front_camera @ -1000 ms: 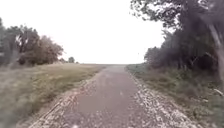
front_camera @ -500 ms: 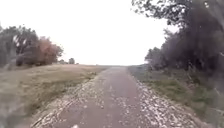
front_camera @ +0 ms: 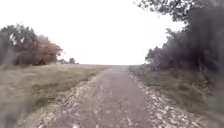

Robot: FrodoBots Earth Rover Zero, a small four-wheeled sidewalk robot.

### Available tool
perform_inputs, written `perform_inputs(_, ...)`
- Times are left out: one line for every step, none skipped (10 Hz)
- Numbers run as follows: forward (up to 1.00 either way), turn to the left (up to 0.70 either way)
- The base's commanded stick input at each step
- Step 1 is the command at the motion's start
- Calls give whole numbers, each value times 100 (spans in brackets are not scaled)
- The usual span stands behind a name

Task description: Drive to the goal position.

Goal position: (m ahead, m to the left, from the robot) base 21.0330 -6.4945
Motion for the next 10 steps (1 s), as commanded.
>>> perform_inputs(100,0)
perform_inputs(100,0)
perform_inputs(100,0)
perform_inputs(100,0)
perform_inputs(100,0)
perform_inputs(100,0)
perform_inputs(100,0)
perform_inputs(100,0)
perform_inputs(100,0)
perform_inputs(100,0)
